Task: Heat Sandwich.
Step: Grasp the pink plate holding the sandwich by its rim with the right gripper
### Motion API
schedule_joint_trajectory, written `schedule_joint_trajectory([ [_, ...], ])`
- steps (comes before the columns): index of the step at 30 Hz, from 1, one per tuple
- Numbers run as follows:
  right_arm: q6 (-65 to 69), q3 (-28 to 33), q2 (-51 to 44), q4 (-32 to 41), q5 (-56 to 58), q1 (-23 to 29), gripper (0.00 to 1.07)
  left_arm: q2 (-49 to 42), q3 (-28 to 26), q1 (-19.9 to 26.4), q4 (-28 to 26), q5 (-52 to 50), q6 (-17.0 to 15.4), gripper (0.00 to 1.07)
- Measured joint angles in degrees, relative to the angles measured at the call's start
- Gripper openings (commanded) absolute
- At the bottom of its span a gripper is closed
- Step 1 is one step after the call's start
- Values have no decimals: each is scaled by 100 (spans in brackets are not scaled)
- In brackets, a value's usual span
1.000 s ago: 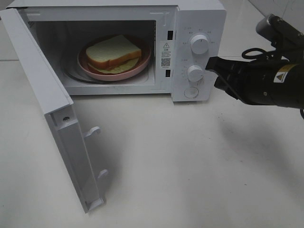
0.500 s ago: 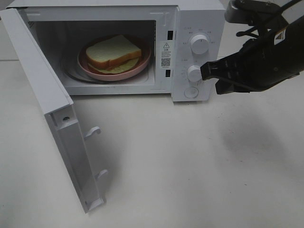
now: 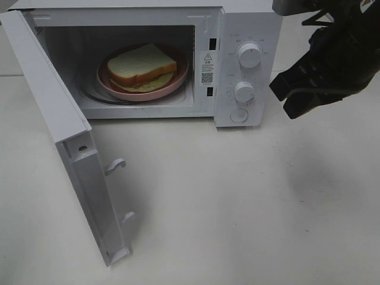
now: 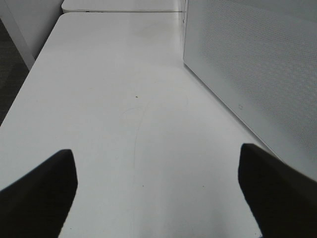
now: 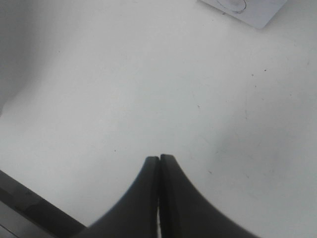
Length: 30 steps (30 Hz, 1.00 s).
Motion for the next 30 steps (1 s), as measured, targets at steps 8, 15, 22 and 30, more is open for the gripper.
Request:
schedule_joint_trajectory([
  [8, -258, -40, 0, -138, 115, 0, 4, 0, 0, 0, 0, 0, 0, 81],
  [15, -1467, -40, 0, -481, 189, 23, 6, 0, 0, 0, 0, 0, 0, 81],
  [22, -3839, -40, 0, -991, 166, 584, 6, 0, 0, 0, 0, 0, 0, 81],
  [30, -5890, -40, 80, -1003, -355, 1541, 7, 0, 0, 0, 0, 0, 0, 81],
])
